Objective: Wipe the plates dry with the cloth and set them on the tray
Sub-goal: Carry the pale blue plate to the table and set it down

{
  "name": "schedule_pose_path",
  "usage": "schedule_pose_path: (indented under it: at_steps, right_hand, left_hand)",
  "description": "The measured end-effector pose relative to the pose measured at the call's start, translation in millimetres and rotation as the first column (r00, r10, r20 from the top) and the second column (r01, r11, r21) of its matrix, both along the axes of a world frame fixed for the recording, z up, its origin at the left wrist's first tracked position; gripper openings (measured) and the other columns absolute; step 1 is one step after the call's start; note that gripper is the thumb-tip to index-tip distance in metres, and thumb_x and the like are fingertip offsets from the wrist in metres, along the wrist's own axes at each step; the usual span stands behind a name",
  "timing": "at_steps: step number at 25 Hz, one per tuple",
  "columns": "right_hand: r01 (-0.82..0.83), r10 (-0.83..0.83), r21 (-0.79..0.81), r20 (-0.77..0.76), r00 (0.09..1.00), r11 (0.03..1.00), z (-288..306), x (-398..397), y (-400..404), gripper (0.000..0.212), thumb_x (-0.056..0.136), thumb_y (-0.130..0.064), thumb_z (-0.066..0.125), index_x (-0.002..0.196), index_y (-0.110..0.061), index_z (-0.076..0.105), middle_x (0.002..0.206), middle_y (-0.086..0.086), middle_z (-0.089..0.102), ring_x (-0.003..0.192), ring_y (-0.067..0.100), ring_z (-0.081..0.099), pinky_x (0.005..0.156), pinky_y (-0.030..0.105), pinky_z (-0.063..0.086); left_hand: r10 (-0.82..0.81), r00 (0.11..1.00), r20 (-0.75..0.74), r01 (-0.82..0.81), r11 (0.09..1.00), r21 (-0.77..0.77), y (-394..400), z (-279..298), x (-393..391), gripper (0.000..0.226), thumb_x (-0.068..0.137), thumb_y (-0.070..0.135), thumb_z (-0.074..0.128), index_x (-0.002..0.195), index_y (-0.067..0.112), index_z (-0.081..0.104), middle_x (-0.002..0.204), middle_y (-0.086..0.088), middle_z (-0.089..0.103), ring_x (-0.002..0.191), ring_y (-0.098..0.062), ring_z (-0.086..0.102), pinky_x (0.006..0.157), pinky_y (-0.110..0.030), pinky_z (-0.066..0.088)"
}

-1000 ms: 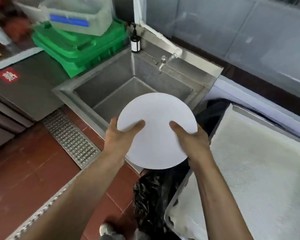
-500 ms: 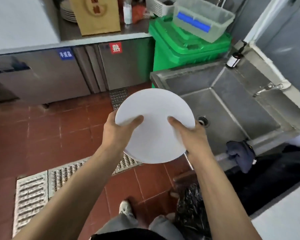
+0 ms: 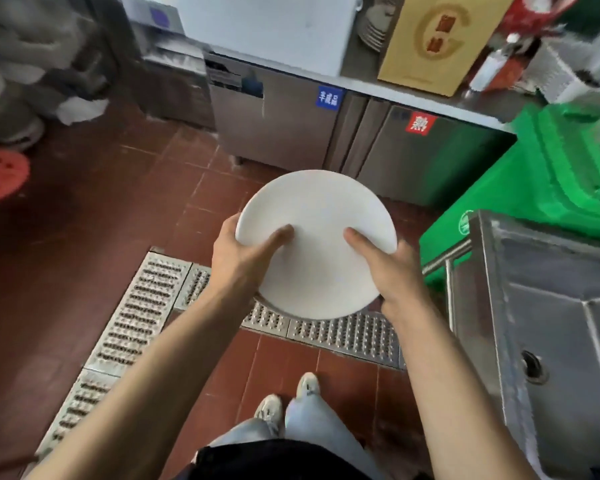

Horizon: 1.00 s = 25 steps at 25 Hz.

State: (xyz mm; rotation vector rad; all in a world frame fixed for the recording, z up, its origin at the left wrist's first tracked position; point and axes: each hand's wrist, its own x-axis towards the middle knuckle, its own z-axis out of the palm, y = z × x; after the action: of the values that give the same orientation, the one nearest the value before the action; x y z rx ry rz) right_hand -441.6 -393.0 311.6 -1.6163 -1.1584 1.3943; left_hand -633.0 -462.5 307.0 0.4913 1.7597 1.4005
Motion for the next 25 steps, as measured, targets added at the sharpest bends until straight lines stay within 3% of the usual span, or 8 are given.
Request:
schedule_pose_path:
  at_steps: [4,7,11,17,19,23,25]
  right_hand:
    - [-0.231,0.231,-0.004,-0.065,0.971,0.973,-4.8,-73.2,32.9,0.032,0.077,-0.031,0.09,0.098,-0.022,0.068,0.077,-0.019,0.076,0.068,0.0,0.072,0.049,0.015,0.052]
    - [-0.415,0.413,-0.001,-0.109,0.904,0.91,-6.0,-132.5,54.1,0.027,0.08,-0.027,0.088,0.097,-0.026,0.067,0.078,-0.026,0.074,0.068,-0.006,0.07,0.05,0.013,0.052]
    - [-0.608,0.605,0.028,-0.139,0.784,0.794,-4.3,-215.9,76.9,0.026,0.079,-0.026,0.088,0.098,-0.026,0.071,0.086,-0.021,0.077,0.076,-0.002,0.073,0.055,0.015,0.054]
    - [-0.81,0.801,0.02,-0.16,0.576,0.586,-1.2,-334.5,61.1,0.028,0.078,-0.028,0.09,0.099,-0.026,0.071,0.091,-0.009,0.079,0.081,0.008,0.076,0.062,0.025,0.059]
    - [-0.859,0.847,0.019,-0.177,0.501,0.511,-0.3,-374.7,45.2,0.026,0.079,-0.025,0.089,0.097,-0.026,0.07,0.087,-0.009,0.079,0.075,0.005,0.075,0.057,0.021,0.058]
    - [-0.923,0.908,0.011,-0.185,0.376,0.385,1.5,-460.6,3.7,0.033,0.08,-0.021,0.088,0.108,-0.02,0.071,0.098,-0.002,0.078,0.083,0.012,0.076,0.061,0.024,0.059]
    - [-0.943,0.927,0.006,-0.187,0.325,0.331,2.6,-507.6,-19.8,0.035,0.081,-0.02,0.087,0.113,-0.019,0.07,0.099,-0.001,0.077,0.079,0.01,0.076,0.059,0.022,0.058]
  left_hand:
    - [0.207,0.978,-0.01,-0.208,0.977,-0.04,-6.1,-1.8,-58.9,0.08,0.057,0.051,0.088,0.128,0.03,0.058,0.118,0.004,0.068,0.104,-0.02,0.068,0.083,-0.046,0.061]
    - [0.355,0.935,-0.013,-0.356,0.934,-0.036,-10.6,-1.0,-99.1,0.074,0.063,0.044,0.09,0.128,0.026,0.058,0.116,0.004,0.068,0.103,-0.019,0.068,0.084,-0.045,0.06]
    - [0.554,0.832,-0.037,-0.555,0.832,-0.027,-18.5,3.4,-145.4,0.062,0.073,0.036,0.088,0.127,0.025,0.059,0.114,0.004,0.069,0.101,-0.017,0.069,0.078,-0.038,0.06]
    - [0.773,0.633,-0.035,-0.774,0.633,-0.02,-64.5,10.0,-206.9,0.061,0.073,0.036,0.088,0.125,0.028,0.058,0.112,0.005,0.068,0.097,-0.017,0.069,0.05,-0.026,0.054]
    - [0.827,0.562,-0.037,-0.827,0.561,-0.022,-84.4,10.3,-229.3,0.063,0.073,0.034,0.088,0.127,0.025,0.057,0.114,0.003,0.068,0.098,-0.018,0.068,0.052,-0.029,0.056]
    - [0.906,0.424,-0.008,-0.905,0.424,-0.026,-127.4,8.1,-287.4,0.063,0.073,0.032,0.088,0.127,0.023,0.056,0.115,0.002,0.068,0.101,-0.019,0.068,0.08,-0.043,0.061]
    - [0.925,0.381,0.007,-0.924,0.381,-0.03,-151.7,6.3,-324.2,0.061,0.073,0.033,0.088,0.124,0.027,0.055,0.112,0.005,0.067,0.1,-0.017,0.067,0.08,-0.041,0.06]
